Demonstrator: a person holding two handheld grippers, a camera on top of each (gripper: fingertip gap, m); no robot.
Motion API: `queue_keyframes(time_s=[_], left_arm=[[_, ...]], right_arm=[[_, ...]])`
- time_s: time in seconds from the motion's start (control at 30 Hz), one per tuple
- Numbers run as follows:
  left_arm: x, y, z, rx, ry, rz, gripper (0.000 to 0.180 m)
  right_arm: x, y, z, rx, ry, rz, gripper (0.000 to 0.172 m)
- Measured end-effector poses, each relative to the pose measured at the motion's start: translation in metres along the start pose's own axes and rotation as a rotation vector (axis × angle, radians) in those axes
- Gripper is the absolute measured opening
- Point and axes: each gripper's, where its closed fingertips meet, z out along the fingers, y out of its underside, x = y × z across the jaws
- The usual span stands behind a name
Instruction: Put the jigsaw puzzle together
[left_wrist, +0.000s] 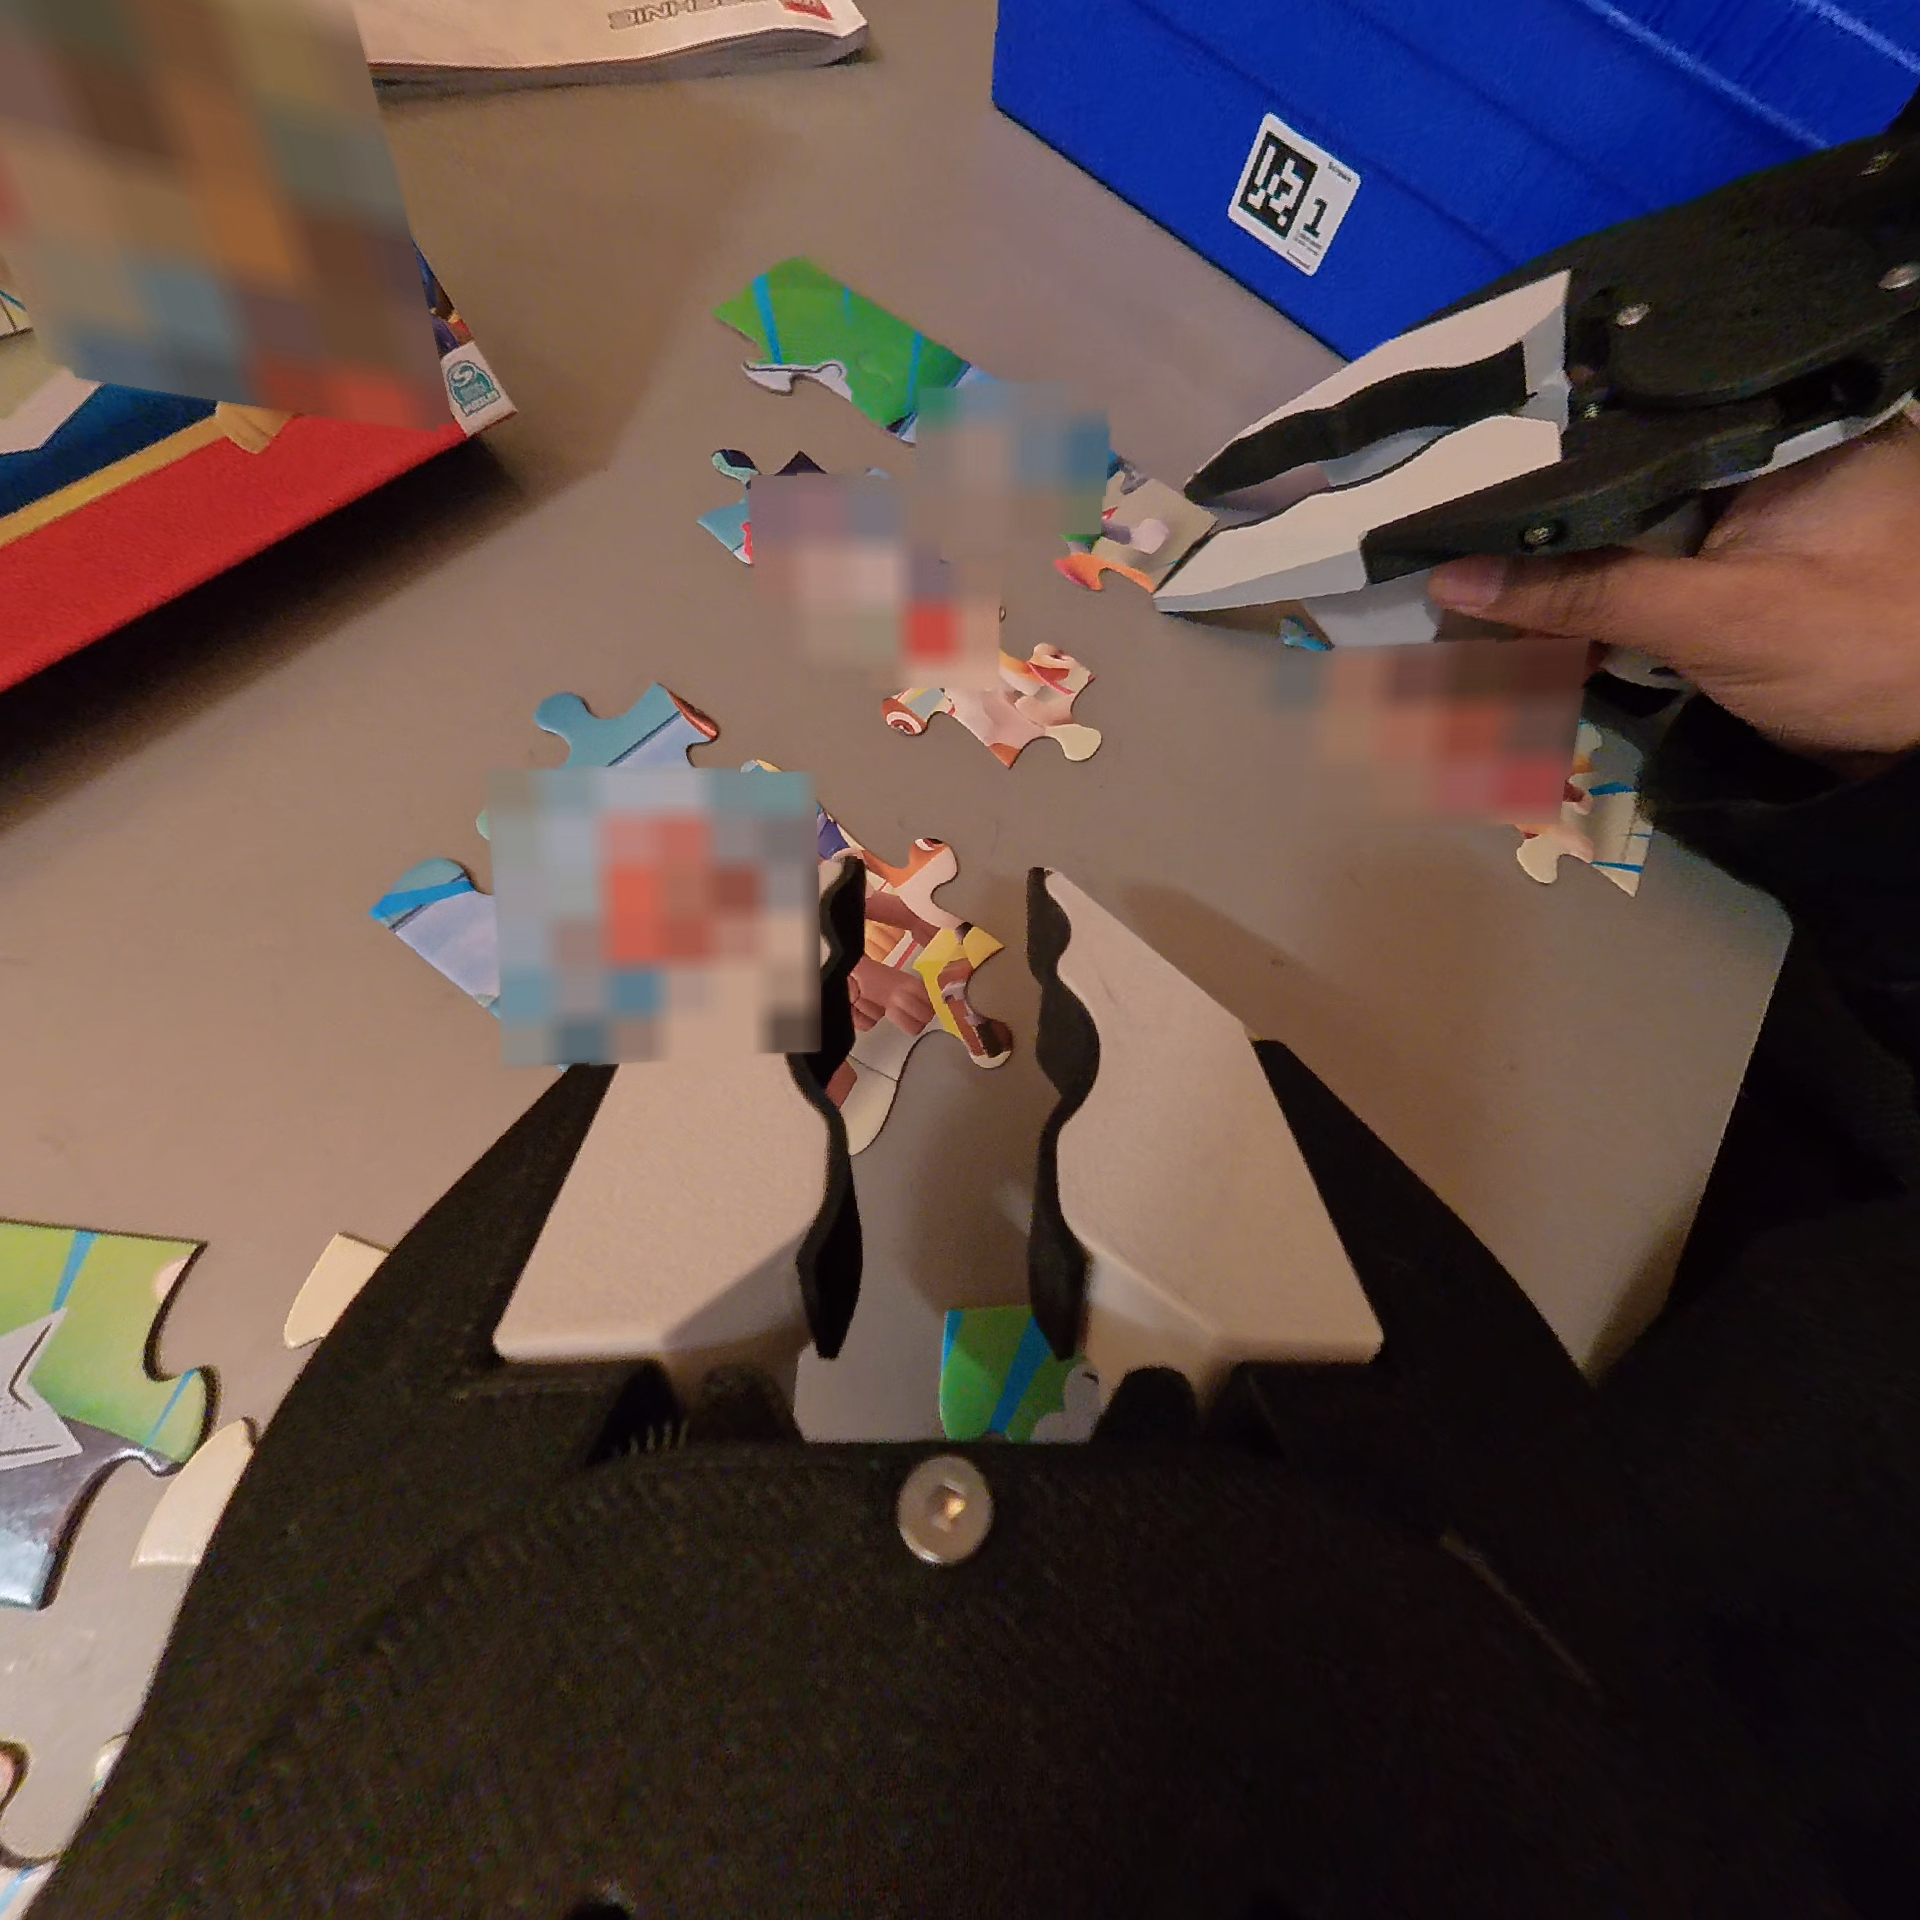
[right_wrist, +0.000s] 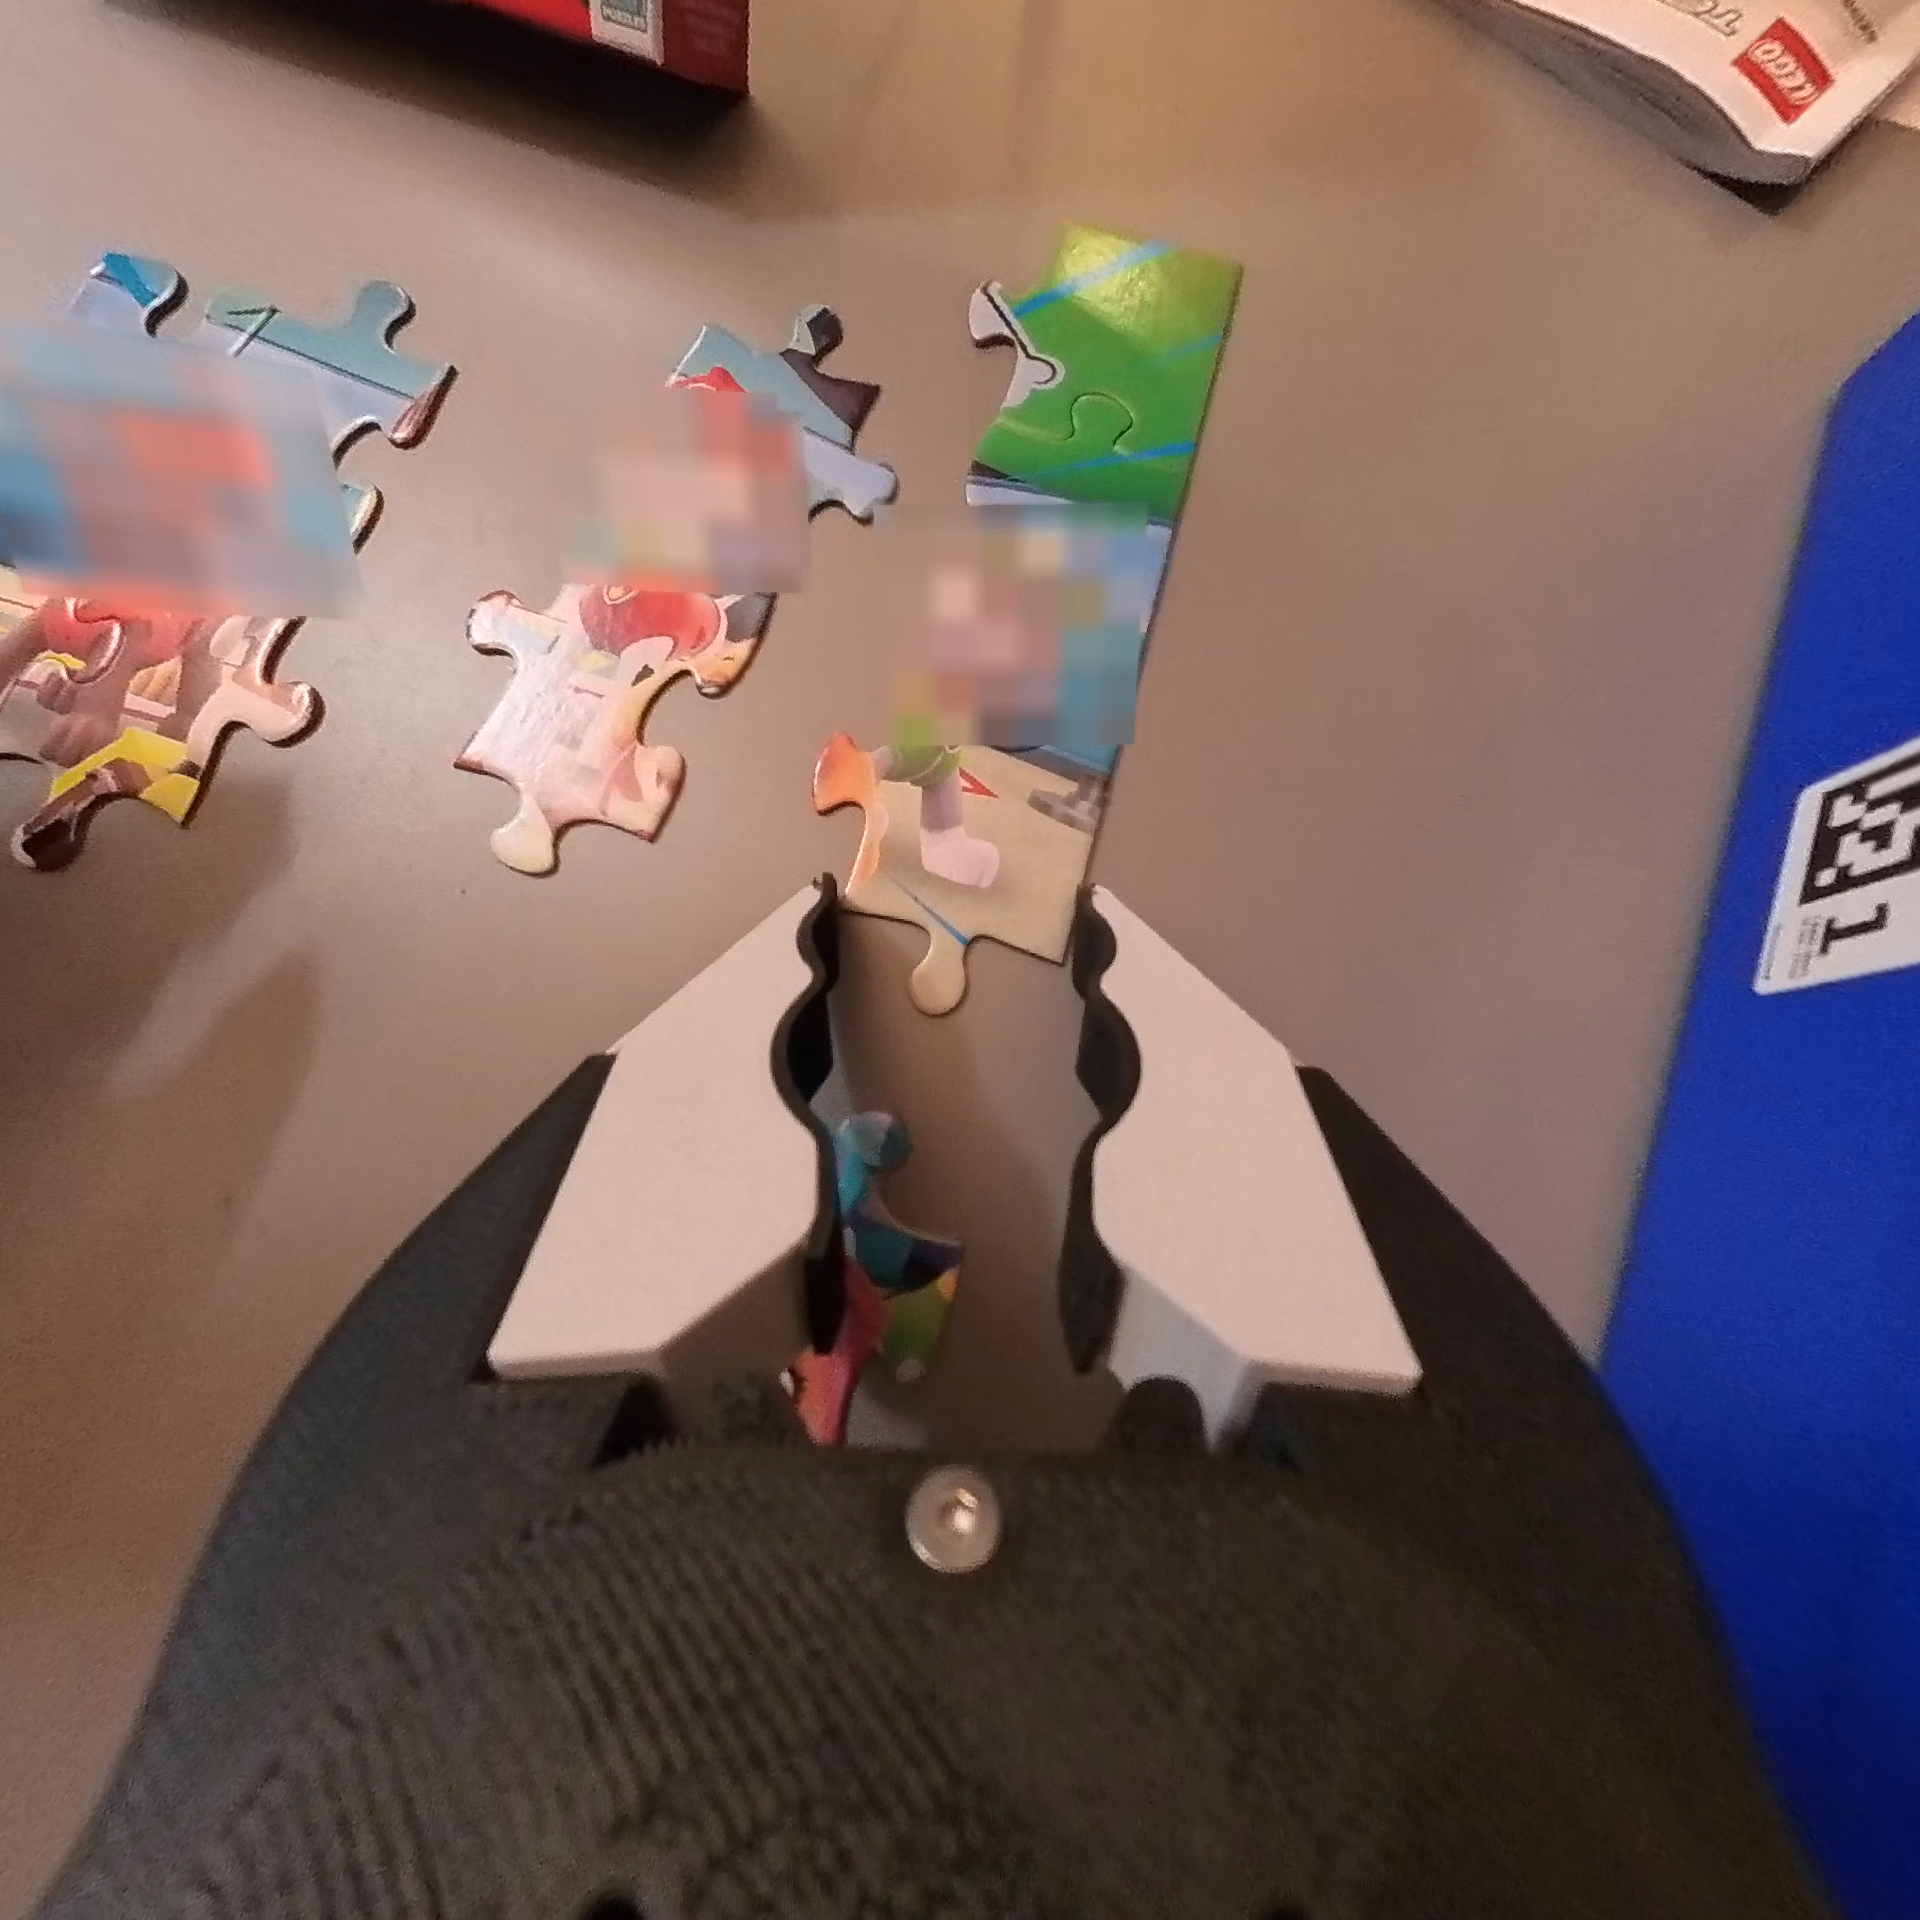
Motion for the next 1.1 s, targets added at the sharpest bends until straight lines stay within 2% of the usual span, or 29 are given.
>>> queue_keyframes(time_s=[0.17,0.3,0.43,0.7,1.1], left_arm=[[0.006,-0.004,0.002,0.007,0.036,-0.011,0.030],[0.016,-0.023,0.003,0.042,0.130,-0.057,0.034],[0.018,-0.034,0.011,0.044,0.133,-0.013,0.035],[0.022,-0.033,0.032,-0.021,0.115,0.064,0.039],[0.018,-0.029,0.044,-0.053,0.106,0.056,0.041]], right_arm=[[-0.005,-0.003,0.003,0.001,-0.011,-0.012,0.044],[-0.008,-0.004,0.004,-0.003,-0.019,-0.023,0.044],[-0.011,-0.005,0.005,-0.002,-0.026,-0.029,0.044],[-0.013,-0.006,0.006,0.001,-0.038,-0.039,0.044],[-0.014,-0.007,0.007,0.005,-0.050,-0.049,0.044]])
